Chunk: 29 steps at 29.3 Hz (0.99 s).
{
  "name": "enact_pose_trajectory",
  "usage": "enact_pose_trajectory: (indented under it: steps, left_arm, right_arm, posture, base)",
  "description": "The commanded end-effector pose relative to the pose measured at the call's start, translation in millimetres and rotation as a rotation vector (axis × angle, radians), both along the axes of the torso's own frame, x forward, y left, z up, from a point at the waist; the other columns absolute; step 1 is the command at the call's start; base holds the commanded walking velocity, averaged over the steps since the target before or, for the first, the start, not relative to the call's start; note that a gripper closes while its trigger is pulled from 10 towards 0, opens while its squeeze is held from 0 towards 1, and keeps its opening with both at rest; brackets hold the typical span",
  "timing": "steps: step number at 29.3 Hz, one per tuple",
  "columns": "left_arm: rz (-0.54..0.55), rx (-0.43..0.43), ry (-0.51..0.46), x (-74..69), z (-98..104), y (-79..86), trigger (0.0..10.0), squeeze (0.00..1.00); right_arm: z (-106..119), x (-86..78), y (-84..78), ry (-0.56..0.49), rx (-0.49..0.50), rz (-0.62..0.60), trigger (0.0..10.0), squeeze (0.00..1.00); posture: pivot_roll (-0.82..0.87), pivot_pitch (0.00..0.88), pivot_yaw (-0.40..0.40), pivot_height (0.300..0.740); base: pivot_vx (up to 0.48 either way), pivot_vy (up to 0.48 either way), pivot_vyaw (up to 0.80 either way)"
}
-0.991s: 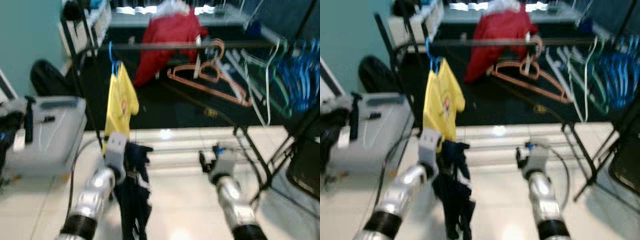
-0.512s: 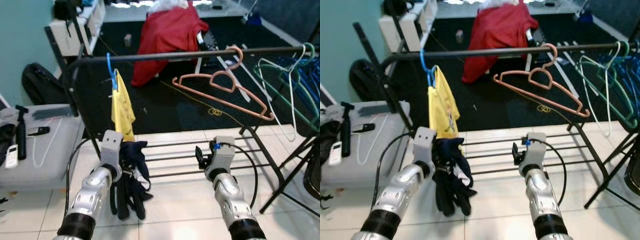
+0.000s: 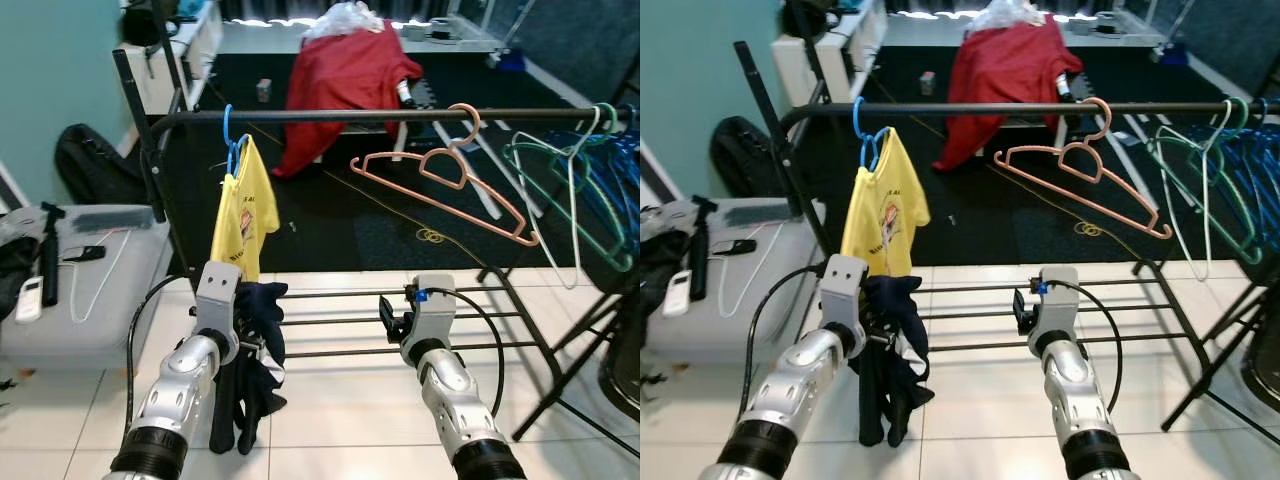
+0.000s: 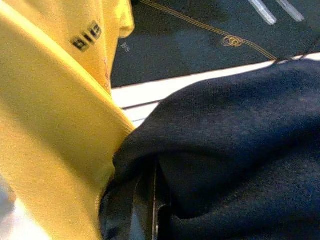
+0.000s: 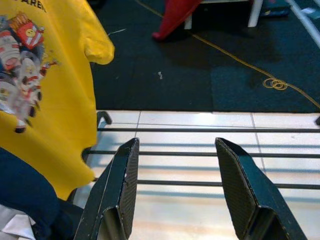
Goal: Hang hanger
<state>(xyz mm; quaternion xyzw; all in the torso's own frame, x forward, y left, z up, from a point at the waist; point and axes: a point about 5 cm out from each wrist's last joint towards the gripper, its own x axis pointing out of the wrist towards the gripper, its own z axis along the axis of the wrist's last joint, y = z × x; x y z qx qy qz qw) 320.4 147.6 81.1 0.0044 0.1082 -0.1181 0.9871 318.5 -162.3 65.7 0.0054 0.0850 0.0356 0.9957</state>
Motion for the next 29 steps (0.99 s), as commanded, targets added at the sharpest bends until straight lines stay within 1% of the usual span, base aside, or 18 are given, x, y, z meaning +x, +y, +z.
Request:
enact_pose_trajectory:
  steps: [1,3,13,19,20,22,23,25,29]
  left_arm:
    - [-0.004,0.009,0.000,0.9,1.1,-1.4,10.0,0.00]
    - [-0.002,0.009,-0.001,0.7,1.3,-1.7,10.0,0.00]
    - [-0.002,0.011,0.000,0.7,1.2,-1.5,10.0,0.00]
    - [-0.005,0.015,0.003,2.9,1.5,-3.5,10.0,0.00]
    - [0.008,-0.007,0.025,2.9,-0.1,-2.7,10.0,0.00]
    - [0.017,-0.024,0.041,2.8,-1.3,-2.2,10.0,0.00]
    - [0.025,-0.026,0.055,2.7,-2.4,-1.0,10.0,0.00]
    - [0.018,-0.004,0.049,2.7,-1.6,0.6,10.0,0.00]
    - [0.019,0.012,0.042,3.0,-0.7,2.2,10.0,0.00]
  right_arm:
    - [-4.0,-2.7,-3.5,0.015,-0.001,-0.011,10.0,0.00]
    - [-3.6,-3.3,-4.1,0.007,0.039,-0.030,10.0,0.00]
    - [-3.9,-3.8,-4.2,0.015,0.005,-0.012,10.0,0.00]
    - [-2.1,-1.7,-5.6,0.012,0.002,-0.015,10.0,0.00]
    - [-2.0,-1.6,-6.6,0.011,0.002,-0.017,10.0,0.00]
    - [-1.9,-1.7,-7.2,0.011,0.003,-0.018,10.0,0.00]
    - [-2.1,-1.9,-7.7,0.011,0.002,-0.020,10.0,0.00]
    - [-2.6,-2.4,-8.4,0.011,0.002,-0.023,10.0,0.00]
    - [-2.8,-2.7,-8.7,0.011,0.003,-0.025,10.0,0.00]
  posture:
    - [-0.07,0.100,0.002,0.740]
    - [-0.07,0.099,0.002,0.740]
    - [-0.07,0.095,0.001,0.740]
    - [-0.07,0.098,0.003,0.740]
    - [-0.07,0.102,0.003,0.740]
    - [-0.07,0.102,0.003,0.740]
    - [-0.07,0.103,0.003,0.740]
    - [-0.07,0.105,0.003,0.740]
    - [-0.07,0.109,0.005,0.740]
  base:
    - [0.000,-0.480,0.41]
    - [0.000,-0.480,0.20]
    - [0.000,-0.480,0.00]
    - [0.000,-0.480,0.00]
    - [0.000,0.000,0.00]
    - [0.000,0.000,0.00]
    - [0.000,0.480,0.00]
    - [0.000,0.480,0.00]
    - [0.000,0.480,0.00]
